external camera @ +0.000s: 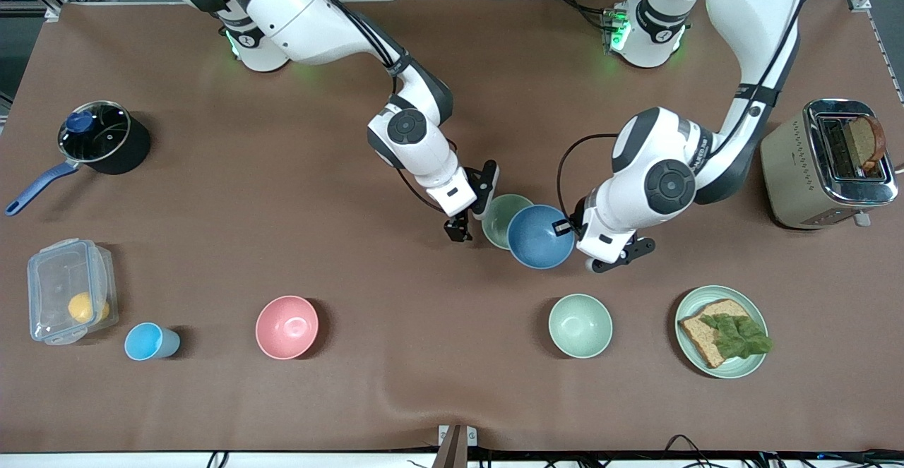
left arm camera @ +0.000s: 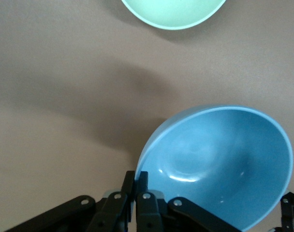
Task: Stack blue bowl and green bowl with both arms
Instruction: 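Place the green bowl with the right gripper while the left gripper raises the blue bowl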
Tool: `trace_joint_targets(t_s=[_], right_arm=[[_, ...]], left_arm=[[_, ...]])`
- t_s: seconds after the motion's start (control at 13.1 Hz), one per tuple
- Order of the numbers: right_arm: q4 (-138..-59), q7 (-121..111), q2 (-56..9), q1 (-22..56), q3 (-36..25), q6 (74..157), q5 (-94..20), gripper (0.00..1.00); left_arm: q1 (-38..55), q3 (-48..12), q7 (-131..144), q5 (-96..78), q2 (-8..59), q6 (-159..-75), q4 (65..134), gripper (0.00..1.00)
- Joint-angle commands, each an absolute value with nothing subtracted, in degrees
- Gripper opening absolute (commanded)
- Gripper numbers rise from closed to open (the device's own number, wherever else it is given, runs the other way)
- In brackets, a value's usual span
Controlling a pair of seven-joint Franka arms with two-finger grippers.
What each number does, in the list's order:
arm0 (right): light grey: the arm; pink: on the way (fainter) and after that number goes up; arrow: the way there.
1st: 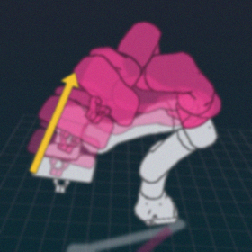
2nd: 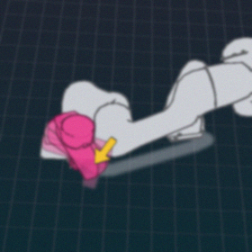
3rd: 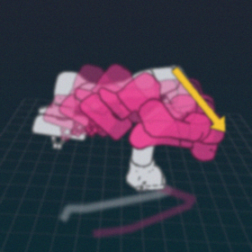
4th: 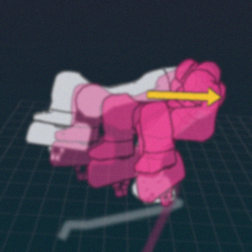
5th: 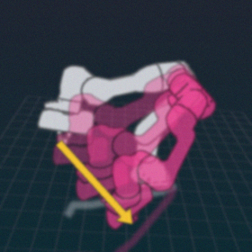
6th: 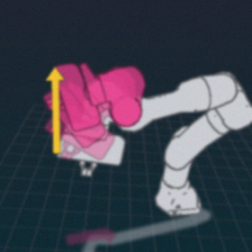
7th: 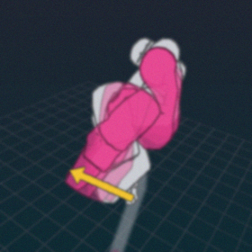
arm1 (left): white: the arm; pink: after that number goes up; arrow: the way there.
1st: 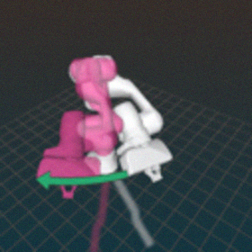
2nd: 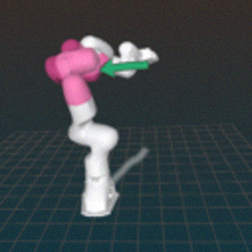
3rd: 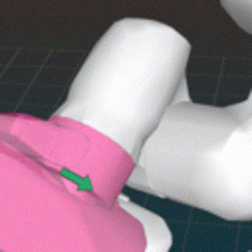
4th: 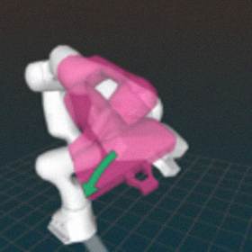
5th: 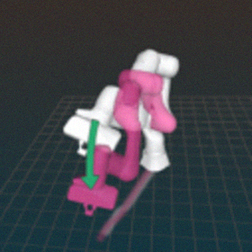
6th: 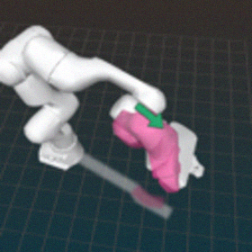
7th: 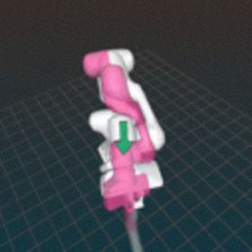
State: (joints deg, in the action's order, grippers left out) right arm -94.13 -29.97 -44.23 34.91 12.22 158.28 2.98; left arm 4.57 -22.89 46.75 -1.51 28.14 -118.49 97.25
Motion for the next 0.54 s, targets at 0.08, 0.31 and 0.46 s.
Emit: trace_joint_targets(t_s=[0.08, 0.31, 0.46], right_arm=[[-94.75, -29.0, -45.17, 34.54, 12.66, 159.87, 3.43, 1.0], [-94.75, -29.0, -45.26, 34.54, 12.74, 159.96, 3.43, 1.0], [-94.92, -29.0, -45.26, 34.54, 12.66, 159.96, 3.43, 1.0]], left_arm=[[5.8, -22.59, 48.69, -1.93, 29.53, -119.09, 95.98, 0.0], [5.8, -22.59, 49.48, -1.93, 30.41, -119.18, 96.06, 0.0], [6.32, -22.59, 49.75, -1.85, 31.11, -119.27, 96.06, 0.0]])
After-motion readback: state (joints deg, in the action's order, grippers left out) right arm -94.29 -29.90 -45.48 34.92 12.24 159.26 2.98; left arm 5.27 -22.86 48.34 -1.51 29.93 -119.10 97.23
